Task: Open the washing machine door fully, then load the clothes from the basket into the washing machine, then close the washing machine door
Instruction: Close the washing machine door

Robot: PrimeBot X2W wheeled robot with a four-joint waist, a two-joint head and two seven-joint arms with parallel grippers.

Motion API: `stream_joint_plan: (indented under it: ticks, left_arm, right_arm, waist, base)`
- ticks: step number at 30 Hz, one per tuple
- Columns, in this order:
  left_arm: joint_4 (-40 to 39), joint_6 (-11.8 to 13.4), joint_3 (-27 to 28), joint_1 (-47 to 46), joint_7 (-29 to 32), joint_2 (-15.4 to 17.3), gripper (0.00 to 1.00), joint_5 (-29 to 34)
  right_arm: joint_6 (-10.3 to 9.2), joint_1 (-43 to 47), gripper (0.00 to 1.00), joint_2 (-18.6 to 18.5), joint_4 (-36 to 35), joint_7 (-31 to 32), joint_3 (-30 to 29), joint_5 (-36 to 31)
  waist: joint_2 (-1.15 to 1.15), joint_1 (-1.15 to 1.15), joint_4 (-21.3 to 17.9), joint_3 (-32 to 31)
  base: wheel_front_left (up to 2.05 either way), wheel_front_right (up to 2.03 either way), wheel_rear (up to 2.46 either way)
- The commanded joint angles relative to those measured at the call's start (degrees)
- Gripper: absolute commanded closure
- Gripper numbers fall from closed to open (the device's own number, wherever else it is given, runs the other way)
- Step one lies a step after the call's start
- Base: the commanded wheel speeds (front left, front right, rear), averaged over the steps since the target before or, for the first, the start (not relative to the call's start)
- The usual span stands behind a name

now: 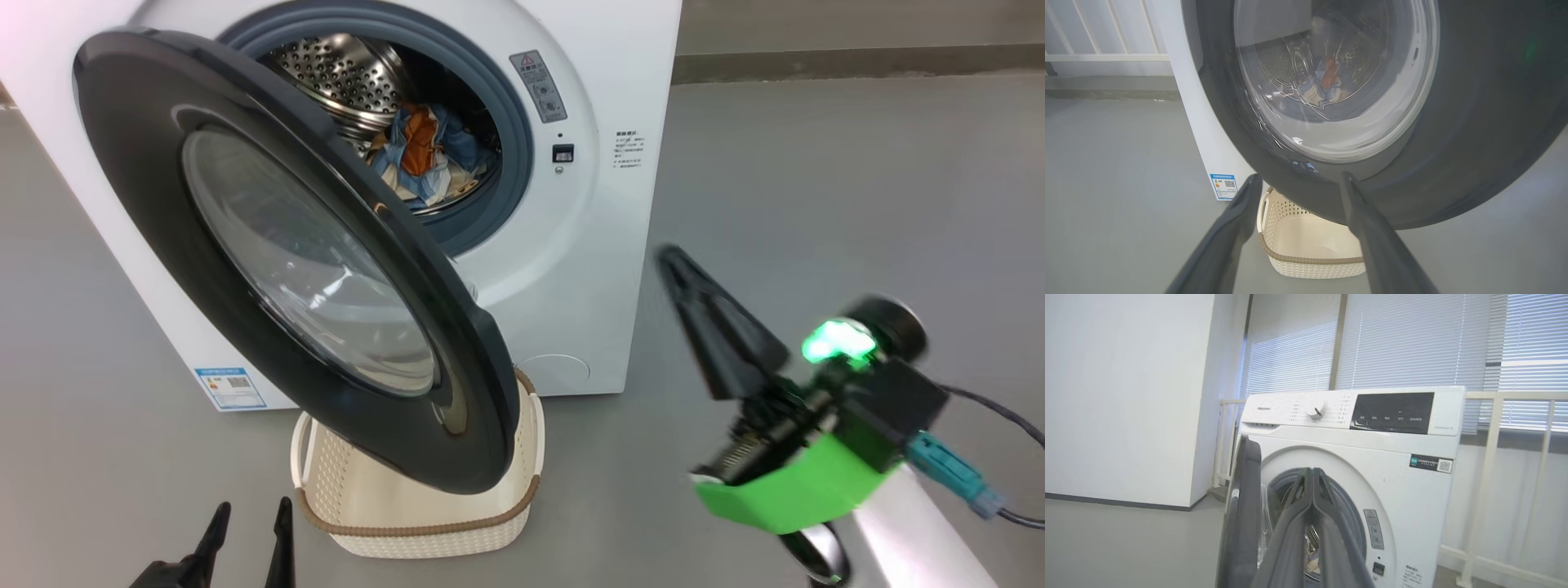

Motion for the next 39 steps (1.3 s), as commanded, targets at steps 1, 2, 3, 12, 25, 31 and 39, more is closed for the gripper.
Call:
stream_joint_plan:
  ticks: [1,2,3,12,25,31,39]
  left_arm:
    - [-1.43,0.0,1.53,-2.23,-0.6,0.42,0.0,-0.43]
    - [-1.43,0.0,1.53,-2.23,-0.6,0.42,0.0,-0.43]
    - [-1.44,-0.01,1.33,-2.35,-0.6,0.42,0.0,-0.5]
    - [-1.44,0.13,-0.2,-3.12,-0.6,0.42,0.0,-1.12]
    - [-1.11,0.27,-0.4,-3.99,-0.6,0.42,0.0,-1.28]
    - [-0.88,0.42,-1.33,-4.55,-0.6,0.42,0.0,-1.98]
    - [-1.14,0.83,-2.55,-4.42,-0.6,0.42,0.0,-3.6]
  right_arm:
    - [0.09,-5.54,1.0,1.04,-3.3,-0.26,5.42,-0.29]
    - [0.09,-5.54,1.0,1.04,-3.3,-0.26,5.42,-0.29]
    - [0.09,-7.22,1.0,1.56,-3.91,-0.26,7.61,-0.06]
    - [0.09,-9.9,1.0,5.08,2.52,-0.26,23.39,4.69]
    - [0.09,-5.73,1.0,7.42,18.93,-0.26,25.45,9.6]
    - [0.09,-6.77,1.0,7.77,21.55,-0.26,24.05,9.96]
    - [0.09,-7.64,1.0,7.9,23.51,-0.26,22.75,10.2]
  waist:
    - [0.0,0.0,0.34,0.27]
    - [0.0,0.0,0.34,0.27]
    - [0.0,0.0,0.51,0.35]
    - [0.0,0.0,2.97,1.1]
    - [0.0,0.0,4.41,2.65]
    - [0.0,0.0,5.58,2.93]
    - [0.0,0.0,7.74,2.86]
  base:
    - [0.0,0.0,0.0]
    - [0.0,0.0,0.0]
    - [0.0,0.0,0.0]
    - [0.0,0.0,0.0]
    - [0.0,0.0,0.0]
    - [0.0,0.0,0.0]
    - [0.0,0.0,0.0]
